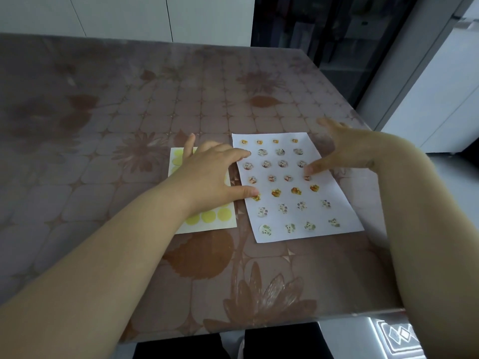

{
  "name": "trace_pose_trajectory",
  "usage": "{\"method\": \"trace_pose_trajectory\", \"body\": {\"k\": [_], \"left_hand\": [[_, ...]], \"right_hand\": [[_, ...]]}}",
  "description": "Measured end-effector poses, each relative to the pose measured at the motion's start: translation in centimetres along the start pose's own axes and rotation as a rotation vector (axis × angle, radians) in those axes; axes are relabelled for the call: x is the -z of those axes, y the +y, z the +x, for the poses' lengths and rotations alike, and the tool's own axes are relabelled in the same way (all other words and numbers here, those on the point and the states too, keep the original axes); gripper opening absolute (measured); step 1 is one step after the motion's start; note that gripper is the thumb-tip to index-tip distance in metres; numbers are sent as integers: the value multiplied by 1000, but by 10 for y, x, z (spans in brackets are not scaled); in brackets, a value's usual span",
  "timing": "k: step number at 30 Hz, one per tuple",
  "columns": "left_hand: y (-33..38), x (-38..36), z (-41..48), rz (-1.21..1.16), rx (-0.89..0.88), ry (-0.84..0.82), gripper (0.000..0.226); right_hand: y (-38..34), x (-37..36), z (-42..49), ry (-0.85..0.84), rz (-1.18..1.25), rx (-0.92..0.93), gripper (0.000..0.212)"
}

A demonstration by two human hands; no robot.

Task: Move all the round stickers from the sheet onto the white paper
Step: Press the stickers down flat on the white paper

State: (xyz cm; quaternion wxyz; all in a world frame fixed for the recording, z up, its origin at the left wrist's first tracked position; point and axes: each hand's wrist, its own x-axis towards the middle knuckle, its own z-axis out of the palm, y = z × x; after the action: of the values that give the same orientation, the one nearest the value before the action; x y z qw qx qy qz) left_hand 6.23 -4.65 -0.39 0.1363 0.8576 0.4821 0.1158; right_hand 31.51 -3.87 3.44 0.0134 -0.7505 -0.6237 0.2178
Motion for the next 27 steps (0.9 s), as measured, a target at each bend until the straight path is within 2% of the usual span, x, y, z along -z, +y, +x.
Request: {"method": "trace_pose_trajectory", "body": {"k": [5, 8, 12, 15, 22, 27], "left_hand": [[1, 0, 1, 12, 8, -15, 75], [1, 0, 0, 16, 7, -22, 70], [1, 1, 1, 27, 0, -17, 56], [1, 0, 2, 40, -3, -3, 52], [-2, 0, 5, 46, -25, 18, 55], [-3, 0, 5, 49, -37, 10, 58]], "right_hand": [[0, 0, -1, -19, -41, -7, 122], [-7, 1, -5, -24, 19, 41, 118], [-39, -12, -17, -70, 76, 176, 112], [-64, -31, -23, -84, -20, 301, 120], [-76, -39, -17, -74, -152, 252, 129], [-56, -25, -16, -112, -30, 243, 120]]}}
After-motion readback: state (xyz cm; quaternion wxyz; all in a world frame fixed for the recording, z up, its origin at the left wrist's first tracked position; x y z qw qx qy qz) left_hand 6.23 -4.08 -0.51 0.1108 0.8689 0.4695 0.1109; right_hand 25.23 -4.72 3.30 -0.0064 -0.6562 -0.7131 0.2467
